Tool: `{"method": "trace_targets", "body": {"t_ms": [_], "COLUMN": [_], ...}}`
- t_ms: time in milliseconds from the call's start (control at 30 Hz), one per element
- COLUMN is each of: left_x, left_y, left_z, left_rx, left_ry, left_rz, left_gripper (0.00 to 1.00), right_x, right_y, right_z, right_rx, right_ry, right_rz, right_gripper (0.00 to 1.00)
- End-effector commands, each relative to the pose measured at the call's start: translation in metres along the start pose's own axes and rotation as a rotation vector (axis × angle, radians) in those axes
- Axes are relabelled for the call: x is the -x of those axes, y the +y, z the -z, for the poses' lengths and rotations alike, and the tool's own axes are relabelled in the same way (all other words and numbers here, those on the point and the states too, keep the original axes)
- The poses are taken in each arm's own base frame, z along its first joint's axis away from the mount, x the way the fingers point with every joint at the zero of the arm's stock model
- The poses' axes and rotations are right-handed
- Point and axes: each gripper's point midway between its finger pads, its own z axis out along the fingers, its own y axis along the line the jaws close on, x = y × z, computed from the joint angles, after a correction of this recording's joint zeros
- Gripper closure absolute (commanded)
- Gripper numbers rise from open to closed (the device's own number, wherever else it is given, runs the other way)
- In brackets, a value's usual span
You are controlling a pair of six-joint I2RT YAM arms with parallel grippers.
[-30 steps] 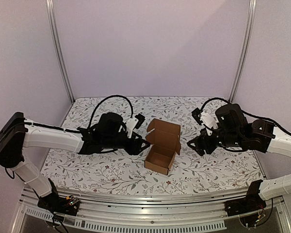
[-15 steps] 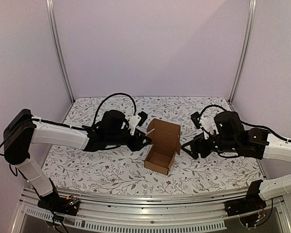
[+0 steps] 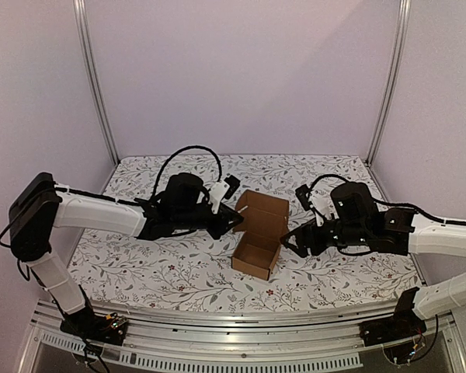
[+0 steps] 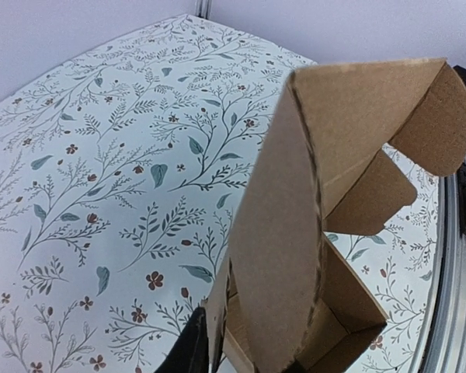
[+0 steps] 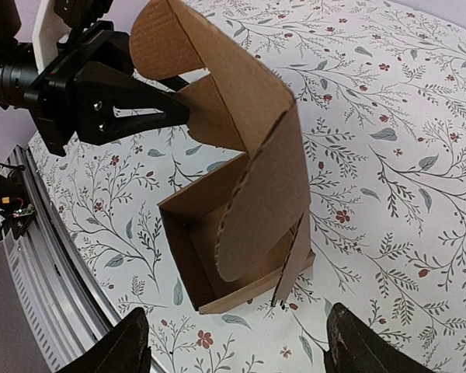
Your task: Fold the paper box
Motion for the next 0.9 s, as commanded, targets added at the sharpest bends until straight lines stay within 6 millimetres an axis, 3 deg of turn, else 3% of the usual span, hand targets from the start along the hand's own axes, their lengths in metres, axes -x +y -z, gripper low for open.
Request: {"method": "trace_targets", "body": {"t_ms": [0,200,600,867], "left_x": [0.003,0.006,0.01,0.001], "left_y": [0.008,0.008,0.009,0.008], "left_z": [-0.004,0.001,0.036,0.041], "left_rx": [0.016,0.017,0.105,0.134], "left_ry": [0.002,-0.003,-0.009,0.008], "left_rz": [-0.005,-0.003,0.029,0.023], "left_gripper": [0.83,1.0,1.0,1.0], "right_x": [-0.002,0.004,0.036,0.051], "right_y": [-0.001,-0.004,-0.02,-0.022], "right_z": [-0.01,-0.019,-0.032,-0.043], "right_rx": [0.007,-0.031,-0.192,-0.15], "right_ry": [0.0,-0.004,-0.088,-0.088], "right_rz": [-0.036,-0.039,0.073,0.141], "right_gripper": [0.25,0.4,0.49,0.52]}}
